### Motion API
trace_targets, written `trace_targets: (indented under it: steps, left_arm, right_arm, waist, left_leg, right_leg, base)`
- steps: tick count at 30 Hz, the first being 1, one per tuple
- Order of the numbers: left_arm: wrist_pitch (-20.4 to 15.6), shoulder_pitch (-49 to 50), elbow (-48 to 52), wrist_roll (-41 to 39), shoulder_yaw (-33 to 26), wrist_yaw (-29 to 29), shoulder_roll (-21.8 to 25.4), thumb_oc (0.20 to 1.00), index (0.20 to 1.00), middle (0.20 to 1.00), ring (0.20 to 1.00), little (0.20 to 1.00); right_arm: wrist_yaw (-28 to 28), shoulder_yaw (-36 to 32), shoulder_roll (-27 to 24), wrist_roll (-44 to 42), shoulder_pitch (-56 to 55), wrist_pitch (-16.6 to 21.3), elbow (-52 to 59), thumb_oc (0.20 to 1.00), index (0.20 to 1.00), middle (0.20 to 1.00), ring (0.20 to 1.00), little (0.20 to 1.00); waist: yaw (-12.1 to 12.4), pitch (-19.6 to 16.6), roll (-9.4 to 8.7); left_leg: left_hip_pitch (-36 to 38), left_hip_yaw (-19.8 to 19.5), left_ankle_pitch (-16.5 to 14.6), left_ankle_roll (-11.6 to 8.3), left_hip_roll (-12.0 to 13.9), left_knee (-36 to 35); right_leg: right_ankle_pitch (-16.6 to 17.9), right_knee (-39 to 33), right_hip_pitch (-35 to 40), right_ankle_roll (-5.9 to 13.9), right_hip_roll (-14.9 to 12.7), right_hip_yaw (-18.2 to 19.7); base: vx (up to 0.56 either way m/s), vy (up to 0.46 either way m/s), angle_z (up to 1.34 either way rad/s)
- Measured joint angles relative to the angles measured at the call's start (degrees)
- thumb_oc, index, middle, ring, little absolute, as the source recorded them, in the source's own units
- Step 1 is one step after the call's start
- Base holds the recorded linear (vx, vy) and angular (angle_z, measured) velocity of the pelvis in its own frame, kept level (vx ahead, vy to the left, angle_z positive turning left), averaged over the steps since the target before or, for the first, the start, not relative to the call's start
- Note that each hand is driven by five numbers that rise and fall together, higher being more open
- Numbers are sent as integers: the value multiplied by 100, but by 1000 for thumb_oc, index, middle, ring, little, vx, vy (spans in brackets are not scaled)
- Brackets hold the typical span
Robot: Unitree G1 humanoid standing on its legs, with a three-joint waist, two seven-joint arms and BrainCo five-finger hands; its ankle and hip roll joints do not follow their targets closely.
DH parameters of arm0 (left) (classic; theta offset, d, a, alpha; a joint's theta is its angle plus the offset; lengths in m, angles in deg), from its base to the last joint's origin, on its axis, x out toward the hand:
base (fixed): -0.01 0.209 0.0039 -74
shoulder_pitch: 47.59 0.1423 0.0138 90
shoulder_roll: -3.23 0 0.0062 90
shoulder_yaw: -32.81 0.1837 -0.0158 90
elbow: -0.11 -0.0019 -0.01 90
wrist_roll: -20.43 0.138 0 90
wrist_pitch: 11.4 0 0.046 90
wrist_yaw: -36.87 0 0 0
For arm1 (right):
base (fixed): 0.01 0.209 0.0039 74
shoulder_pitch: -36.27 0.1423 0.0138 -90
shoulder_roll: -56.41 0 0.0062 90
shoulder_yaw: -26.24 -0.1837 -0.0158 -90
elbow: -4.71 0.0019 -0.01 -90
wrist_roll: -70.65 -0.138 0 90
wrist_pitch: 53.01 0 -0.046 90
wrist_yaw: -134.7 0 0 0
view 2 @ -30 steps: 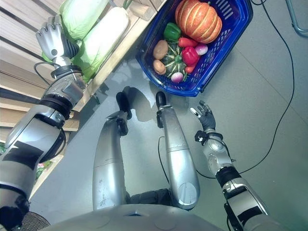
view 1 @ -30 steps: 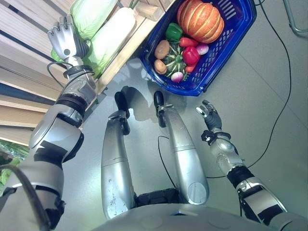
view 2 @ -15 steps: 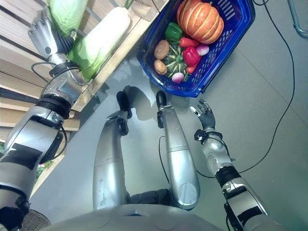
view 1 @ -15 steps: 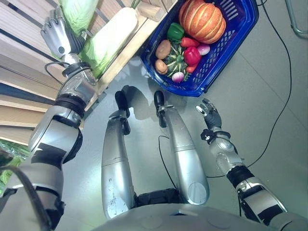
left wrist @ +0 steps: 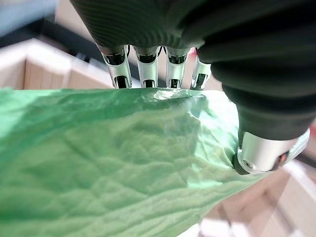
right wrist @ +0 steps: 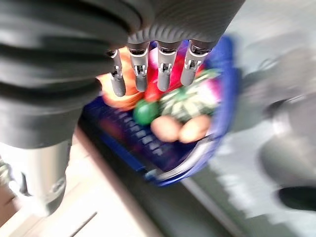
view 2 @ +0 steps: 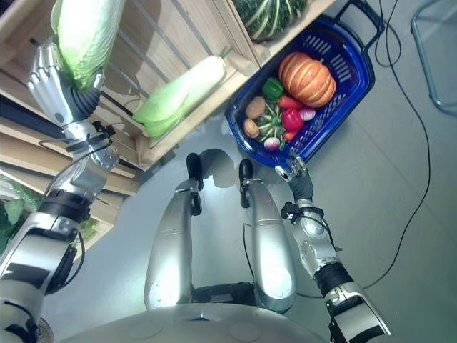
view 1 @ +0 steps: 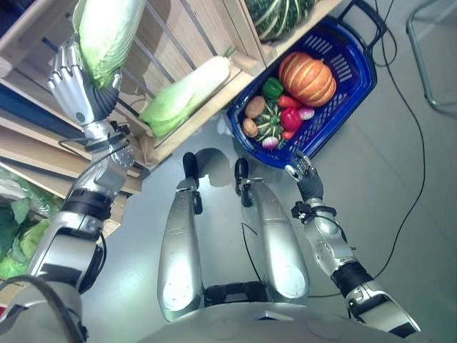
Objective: Pick up fruits and vegetables into the basket
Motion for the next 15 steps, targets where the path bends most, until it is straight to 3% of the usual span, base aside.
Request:
trace_targets:
  steps: [4, 11, 15]
  left_arm:
    - [-221, 484, 541, 104, -5, -422, 80, 200, 200, 200, 200, 200]
    - [-644, 999, 1202, 123, 33, -1411, 70, 200, 200, 200, 200, 200]
    - [-967, 1108, 1550, 83, 262, -2243, -13, 200, 200, 200, 200, 200]
  right_arm:
    - [14, -78, 5, 124, 12, 112, 542, 1000, 1000, 1000, 1000, 1000]
    - [162, -251, -82, 328, 126, 244, 1579, 1000, 1000, 1000, 1000, 1000]
    - [274, -301, -209, 440, 331, 237, 1909, 1000, 1000, 1000, 1000, 1000]
  waist:
    - [63, -6, 13]
    - [210, -45, 102]
    - [318, -228, 320]
  left_leg:
    - [775, -31, 262, 8, -4, -737]
    - [1724, -79, 325, 74, -35, -1378]
    - [2249, -133, 335, 96, -51, -1699]
  right_leg:
    - [117, -521, 701, 7, 29, -73]
    - [226, -1221, 1722, 61, 31, -154]
    - [294, -1693, 2331, 156, 16, -202]
  base:
    - [94, -21, 9]
    - [98, 1, 5]
    - [111, 6, 10]
